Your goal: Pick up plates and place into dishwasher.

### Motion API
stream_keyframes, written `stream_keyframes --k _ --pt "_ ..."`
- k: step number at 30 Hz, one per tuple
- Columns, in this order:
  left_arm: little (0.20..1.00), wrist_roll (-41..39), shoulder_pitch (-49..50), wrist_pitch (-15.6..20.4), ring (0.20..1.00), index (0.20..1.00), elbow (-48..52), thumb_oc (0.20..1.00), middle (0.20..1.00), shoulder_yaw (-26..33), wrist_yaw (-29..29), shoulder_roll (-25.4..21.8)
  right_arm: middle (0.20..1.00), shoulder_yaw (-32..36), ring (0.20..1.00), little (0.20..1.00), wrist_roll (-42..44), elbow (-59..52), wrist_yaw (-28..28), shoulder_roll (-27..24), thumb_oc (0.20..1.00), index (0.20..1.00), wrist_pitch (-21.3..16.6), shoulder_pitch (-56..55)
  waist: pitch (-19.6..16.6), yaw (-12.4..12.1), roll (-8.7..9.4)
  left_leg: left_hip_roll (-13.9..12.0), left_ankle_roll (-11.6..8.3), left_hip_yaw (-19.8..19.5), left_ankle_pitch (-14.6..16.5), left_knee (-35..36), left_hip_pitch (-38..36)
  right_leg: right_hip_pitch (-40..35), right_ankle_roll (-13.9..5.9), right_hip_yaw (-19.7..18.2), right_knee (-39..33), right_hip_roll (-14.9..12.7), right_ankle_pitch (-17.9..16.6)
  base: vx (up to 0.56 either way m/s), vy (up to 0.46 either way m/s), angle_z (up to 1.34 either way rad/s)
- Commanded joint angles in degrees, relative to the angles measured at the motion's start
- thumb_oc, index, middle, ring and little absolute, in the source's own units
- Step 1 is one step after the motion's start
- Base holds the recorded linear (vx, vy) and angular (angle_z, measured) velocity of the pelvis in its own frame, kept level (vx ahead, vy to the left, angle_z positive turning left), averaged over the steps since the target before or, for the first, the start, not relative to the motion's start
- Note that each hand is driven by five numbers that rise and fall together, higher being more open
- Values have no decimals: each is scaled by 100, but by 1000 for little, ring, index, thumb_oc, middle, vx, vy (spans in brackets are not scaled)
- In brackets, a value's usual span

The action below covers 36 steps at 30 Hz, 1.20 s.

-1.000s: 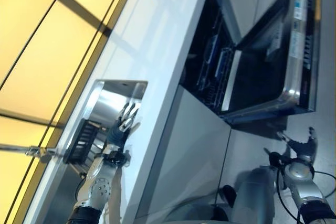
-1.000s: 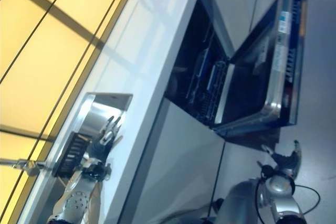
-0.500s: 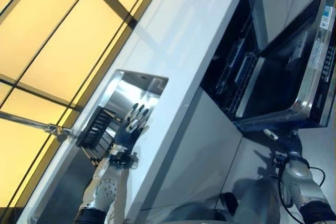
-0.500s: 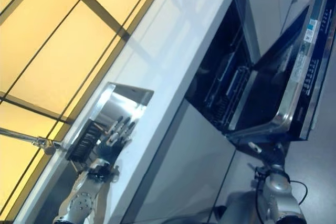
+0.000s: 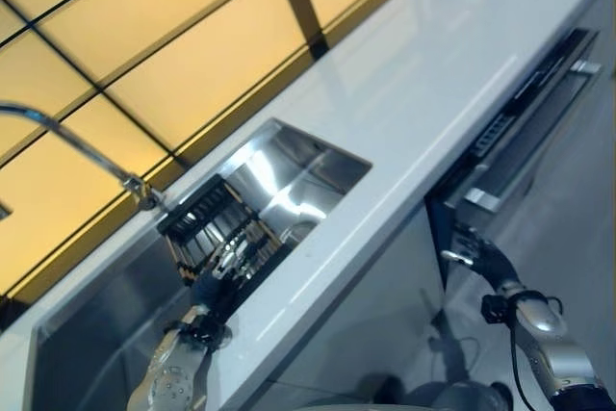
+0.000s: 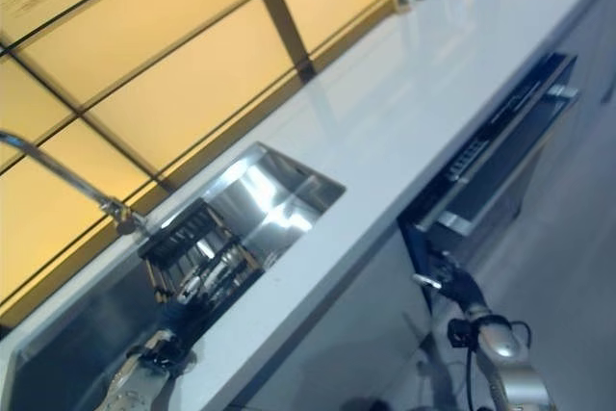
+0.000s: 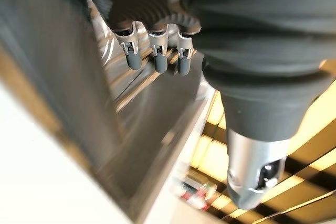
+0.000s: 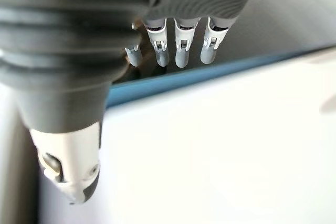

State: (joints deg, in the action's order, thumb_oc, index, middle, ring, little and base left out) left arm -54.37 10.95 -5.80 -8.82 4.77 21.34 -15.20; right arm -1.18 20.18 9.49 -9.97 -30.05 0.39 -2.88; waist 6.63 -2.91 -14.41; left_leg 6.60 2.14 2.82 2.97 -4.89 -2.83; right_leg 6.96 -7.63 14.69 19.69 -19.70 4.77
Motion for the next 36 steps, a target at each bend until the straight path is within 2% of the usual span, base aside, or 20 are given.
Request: stream_keyframes --k 1,4,7,10,12,18,19,20,23,25,29,32,34,35,36 --pt "1000 438 -213 171 1000 1000 -163 1000 1000 234 130 -576 1000 -306 1000 1000 180 -756 -716 321 1000 1000 -837 1245 -137 -293 673 274 95 -5 652 -414 129 -624 -18 72 -1247 156 -823 -92 -165 16" --pt "1000 637 -305 207 1000 1000 -170 1000 1000 274 116 -664 1000 -280 1000 1000 385 -839 -615 343 1000 1000 -993 1253 -163 -364 910 187 88 -69 649 -368 65 -697 -43 112 -1209 240 -864 -61 -115 12" --pt "1000 999 -419 339 1000 1000 -138 1000 1000 307 -161 -754 1000 -189 1000 1000 492 -947 -408 431 1000 1000 -1162 1151 -192 -410 1113 95 80 -137 630 -311 24 -750 -55 95 -1208 346 -907 -71 -89 14" --pt "1000 1317 -483 330 1000 1000 -41 1000 1000 350 -256 -764 1000 16 1000 1000 305 -961 167 530 1000 1000 -1026 904 -205 -415 1270 36 91 -173 616 -236 -21 -746 -74 42 -1174 415 -935 -82 -49 21" --pt "1000 1298 -446 202 1000 1000 84 1000 1000 444 -232 -760 1000 285 1000 1000 -139 -821 892 638 1000 1000 -610 630 -204 -379 1355 -10 104 -176 595 -153 -58 -727 -79 -12 -1146 468 -948 -71 -24 7" --pt "1000 1227 -349 210 1000 1000 253 1000 1000 761 -381 -820 1000 1013 1000 1000 -192 -553 2124 692 1000 1000 472 -84 -206 -210 1521 -103 115 -239 510 83 -122 -673 -72 -310 -1207 718 -918 -73 -44 14" --pt "1000 1187 -375 210 1000 1000 291 1000 1000 779 -449 -871 1000 1187 1000 1000 -77 -457 2413 609 1000 1000 692 -157 -210 -165 1543 -122 114 -277 489 125 -123 -675 -64 -417 -1238 804 -863 -82 -63 0" --pt "1000 1154 -439 218 1000 1000 307 1000 1000 805 -519 -930 1000 1454 1000 1000 419 -300 2869 534 1000 1000 957 -248 -221 -97 1585 -149 114 -317 476 159 -118 -679 -58 -574 -1277 926 -776 -83 -76 4" --pt "1000 1125 -604 296 1000 1000 237 1000 1000 733 -607 -998 1000 1952 1000 1000 843 118 3892 498 1000 1000 907 -310 -232 29 1638 -157 137 -456 478 181 -105 -698 -36 -1004 -1322 1203 -594 -60 -62 20" --pt "1000 1048 -739 307 1000 1000 238 1000 1000 666 -721 -997 1000 2233 1000 1000 913 264 4884 507 1000 1000 905 -357 -239 135 1666 -126 182 -612 484 187 -102 -689 -36 -1367 -1288 1383 -540 -55 -64 45" --pt "1000 902 -877 395 1000 1000 242 1000 1000 626 -920 -1011 1000 2680 1000 1000 688 289 6738 391 1000 1000 796 -136 -228 104 1663 -146 173 -720 450 231 -88 -641 -36 -1418 -1202 1478 -569 -70 -82 29" --pt "1000 825 -980 327 1000 1000 442 1000 1000 518 -1190 -1024 1000 2825 1000 1000 207 -262 7272 112 1000 1000 581 262 -257 -7 1617 -160 144 -801 388 224 -15 -642 5 -1320 -1266 1487 -529 -76 -59 0" --pt "1000 675 -1019 327 1000 1000 514 1000 1000 432 -1297 -996 1000 2663 1000 1000 -300 -858 7295 -68 1000 1000 470 585 -303 -74 1572 -161 132 -841 370 211 30 -656 43 -1266 -1308 1497 -429 -62 -15 0" --pt "1000 594 -1064 372 1000 1000 516 1000 1000 355 -1353 -965 1000 2500 1000 1000 -690 -1127 7206 -164 1000 1000 293 785 -333 -110 1548 -160 124 -859 363 200 56 -661 65 -1234 -1323 1501 -369 -45 -7 3" --pt "1000 592 -1130 442 1000 1000 513 1000 1000 254 -1448 -907 1000 2224 1000 1000 -1122 -1423 6954 -321 1000 1000 -40 1066 -377 -160 1527 -159 112 -876 355 192 83 -674 94 -1188 -1350 1504 -292 -36 -7 8"
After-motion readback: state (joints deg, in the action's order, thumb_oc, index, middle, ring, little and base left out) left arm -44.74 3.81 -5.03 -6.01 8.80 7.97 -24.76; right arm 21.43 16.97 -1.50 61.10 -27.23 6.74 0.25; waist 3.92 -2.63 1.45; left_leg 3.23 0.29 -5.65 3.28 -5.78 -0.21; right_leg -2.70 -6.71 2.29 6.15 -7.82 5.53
